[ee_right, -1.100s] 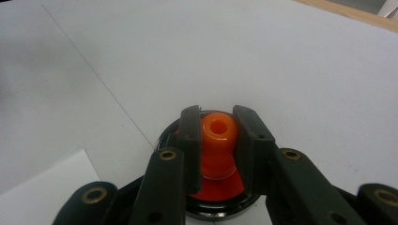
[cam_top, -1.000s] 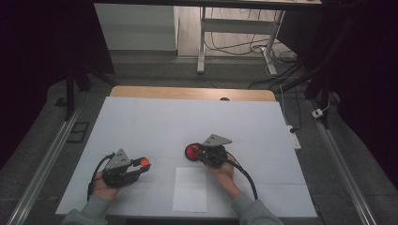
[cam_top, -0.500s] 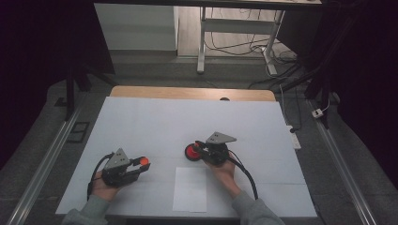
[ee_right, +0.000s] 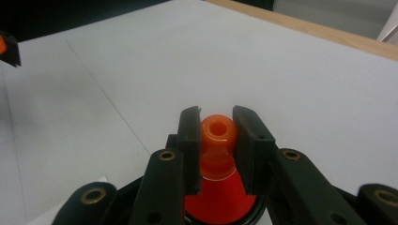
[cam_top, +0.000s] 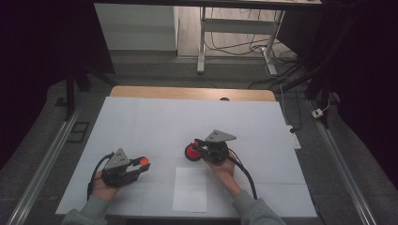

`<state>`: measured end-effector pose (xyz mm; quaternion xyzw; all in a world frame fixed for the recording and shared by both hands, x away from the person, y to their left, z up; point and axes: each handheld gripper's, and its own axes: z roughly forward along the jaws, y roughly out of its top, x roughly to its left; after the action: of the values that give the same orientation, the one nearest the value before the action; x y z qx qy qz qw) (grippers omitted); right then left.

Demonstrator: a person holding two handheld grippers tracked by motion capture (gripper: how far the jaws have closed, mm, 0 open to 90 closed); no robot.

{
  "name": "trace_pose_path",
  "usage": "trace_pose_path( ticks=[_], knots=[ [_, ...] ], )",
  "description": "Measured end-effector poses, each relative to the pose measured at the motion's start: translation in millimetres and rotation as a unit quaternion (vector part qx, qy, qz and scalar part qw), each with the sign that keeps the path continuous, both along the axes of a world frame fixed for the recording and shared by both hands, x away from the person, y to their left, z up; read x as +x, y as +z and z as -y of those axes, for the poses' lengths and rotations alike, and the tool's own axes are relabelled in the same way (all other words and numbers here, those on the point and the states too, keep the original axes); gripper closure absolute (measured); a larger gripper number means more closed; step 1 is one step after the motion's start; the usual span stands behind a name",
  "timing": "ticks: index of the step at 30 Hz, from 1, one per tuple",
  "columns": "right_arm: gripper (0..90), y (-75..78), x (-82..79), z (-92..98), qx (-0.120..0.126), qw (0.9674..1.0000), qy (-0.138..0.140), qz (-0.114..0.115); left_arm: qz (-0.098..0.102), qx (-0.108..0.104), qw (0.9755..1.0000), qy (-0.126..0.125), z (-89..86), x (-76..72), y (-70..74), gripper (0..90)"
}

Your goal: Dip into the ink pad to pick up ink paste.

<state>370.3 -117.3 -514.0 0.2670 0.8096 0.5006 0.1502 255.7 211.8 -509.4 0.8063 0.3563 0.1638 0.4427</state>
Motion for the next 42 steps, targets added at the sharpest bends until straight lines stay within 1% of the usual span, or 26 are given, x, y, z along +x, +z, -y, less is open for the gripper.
trace_pose_path(
  ticks=[1,9,10,13,15,18,21,27,30,33,42],
  knots=[
    [73.0,-1.0,0.5,-0.4,-0.006,1.0000,0.000,-0.001,0.000,0.000,1.0000,0.000,0.0,0.0,0.0,64.5],
    [73.0,-8.3,3.4,-4.1,-0.024,0.9997,-0.002,-0.005,-0.002,0.000,1.0000,-0.002,0.2,-0.2,-0.2,64.5],
    [72.9,-10.1,3.8,-5.2,-0.022,0.9997,-0.001,-0.004,-0.002,0.000,1.0000,-0.001,0.3,-0.1,-0.4,64.5],
    [72.9,-14.0,5.0,-6.3,-0.040,0.9991,-0.003,-0.011,-0.002,0.000,1.0000,-0.001,0.0,-0.2,-0.3,64.5],
    [72.9,-15.5,5.5,-6.5,-0.036,0.9992,-0.004,-0.013,-0.001,0.000,1.0000,-0.001,-0.4,-0.6,-0.1,64.5],
    [73.0,-15.5,3.8,-7.7,-0.045,0.9990,-0.006,-0.008,-0.001,0.000,1.0000,-0.001,-0.9,-1.0,-0.1,64.5],
    [73.2,-16.2,3.1,-7.9,-0.045,0.9989,-0.010,-0.006,-0.001,0.000,1.0000,0.000,-0.6,-1.0,-0.2,64.4],
    [73.3,-17.9,3.3,-6.3,-0.039,0.9992,-0.005,-0.004,-0.001,-0.001,1.0000,-0.001,-0.4,-0.9,-0.3,64.4],
    [73.3,-18.9,2.3,-6.0,-0.035,0.9993,-0.008,-0.002,-0.001,0.000,1.0000,-0.002,-0.2,-1.1,-0.2,64.4],
    [73.3,-19.4,1.4,-6.3,-0.038,0.9992,-0.010,0.004,-0.002,0.000,1.0000,-0.002,0.0,-1.3,-0.2,64.4],
    [73.4,-19.9,1.0,-6.5,-0.036,0.9993,-0.007,0.005,-0.002,-0.001,1.0000,-0.002,-0.2,-1.1,-0.1,64.4]
  ],
)
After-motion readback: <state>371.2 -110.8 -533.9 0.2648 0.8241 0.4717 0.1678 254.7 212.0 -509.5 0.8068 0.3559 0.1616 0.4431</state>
